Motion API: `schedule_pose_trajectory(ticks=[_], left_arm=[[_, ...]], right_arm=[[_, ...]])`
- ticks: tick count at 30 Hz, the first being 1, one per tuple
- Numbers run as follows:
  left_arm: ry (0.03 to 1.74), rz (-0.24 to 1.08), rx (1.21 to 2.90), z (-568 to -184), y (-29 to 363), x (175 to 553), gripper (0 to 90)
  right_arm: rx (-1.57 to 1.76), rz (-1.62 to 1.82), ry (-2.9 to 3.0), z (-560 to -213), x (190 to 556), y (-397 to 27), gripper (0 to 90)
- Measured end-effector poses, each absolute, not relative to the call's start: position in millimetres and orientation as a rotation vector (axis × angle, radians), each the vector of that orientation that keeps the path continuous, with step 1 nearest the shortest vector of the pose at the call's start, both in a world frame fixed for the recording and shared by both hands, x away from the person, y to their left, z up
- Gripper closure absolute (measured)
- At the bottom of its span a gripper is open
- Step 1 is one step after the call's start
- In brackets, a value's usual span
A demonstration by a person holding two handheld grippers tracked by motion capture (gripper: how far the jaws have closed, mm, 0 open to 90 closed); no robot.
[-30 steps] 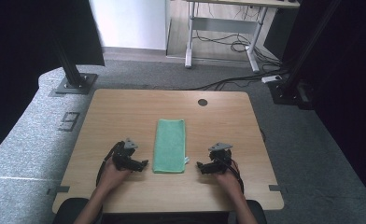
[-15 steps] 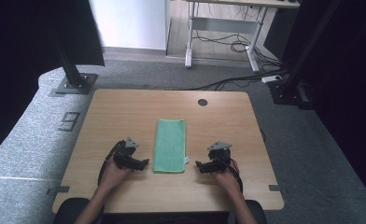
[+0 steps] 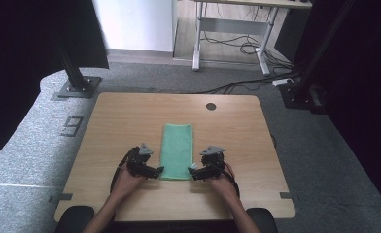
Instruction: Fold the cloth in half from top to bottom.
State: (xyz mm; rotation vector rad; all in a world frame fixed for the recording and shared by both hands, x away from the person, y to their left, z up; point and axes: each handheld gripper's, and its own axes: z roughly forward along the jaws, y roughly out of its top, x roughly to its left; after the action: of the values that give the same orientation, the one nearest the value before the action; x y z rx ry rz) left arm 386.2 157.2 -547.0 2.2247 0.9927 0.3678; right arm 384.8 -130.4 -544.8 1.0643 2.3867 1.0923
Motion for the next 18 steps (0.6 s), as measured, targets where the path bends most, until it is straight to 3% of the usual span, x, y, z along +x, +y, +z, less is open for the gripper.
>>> schedule_pose_trajectory(ticks=[18], left_arm=[[0.979,0.338,2.25,-547,155,356,2.5]], right_arm=[[1.04,0.991,2.473,-551,363,-126,0.6]])
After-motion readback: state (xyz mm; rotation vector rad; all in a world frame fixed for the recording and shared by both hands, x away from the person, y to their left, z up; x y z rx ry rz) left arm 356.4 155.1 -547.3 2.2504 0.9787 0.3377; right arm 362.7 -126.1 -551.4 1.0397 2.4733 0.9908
